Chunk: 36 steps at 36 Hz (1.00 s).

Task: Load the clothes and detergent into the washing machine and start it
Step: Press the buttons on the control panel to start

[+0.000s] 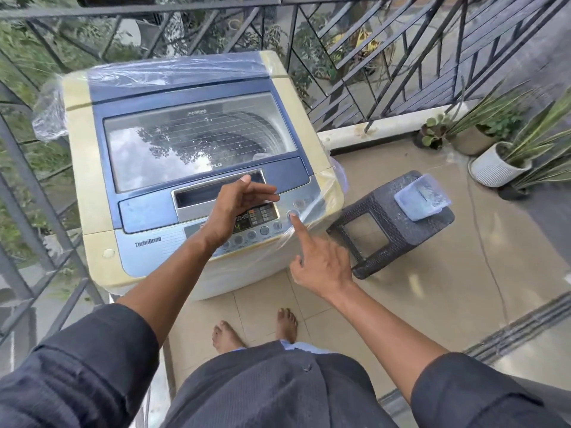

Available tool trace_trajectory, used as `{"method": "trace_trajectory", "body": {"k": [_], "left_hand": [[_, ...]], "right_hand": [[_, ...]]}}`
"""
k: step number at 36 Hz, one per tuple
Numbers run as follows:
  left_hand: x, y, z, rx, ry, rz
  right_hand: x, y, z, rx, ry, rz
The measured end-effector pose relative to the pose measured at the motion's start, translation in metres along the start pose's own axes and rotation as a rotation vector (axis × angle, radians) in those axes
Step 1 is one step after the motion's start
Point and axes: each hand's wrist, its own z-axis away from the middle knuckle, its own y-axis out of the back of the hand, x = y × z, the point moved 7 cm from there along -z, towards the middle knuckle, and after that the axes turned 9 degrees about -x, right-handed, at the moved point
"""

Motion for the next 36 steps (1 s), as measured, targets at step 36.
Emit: {"method": "trace_trajectory", "body": {"k": [36], "left_hand": [[-0.019, 0.048, 0.025, 0.017, 0.01, -0.036]], "right_hand": [[0.005, -0.021, 0.003, 0.003, -0.073, -0.153]]}}
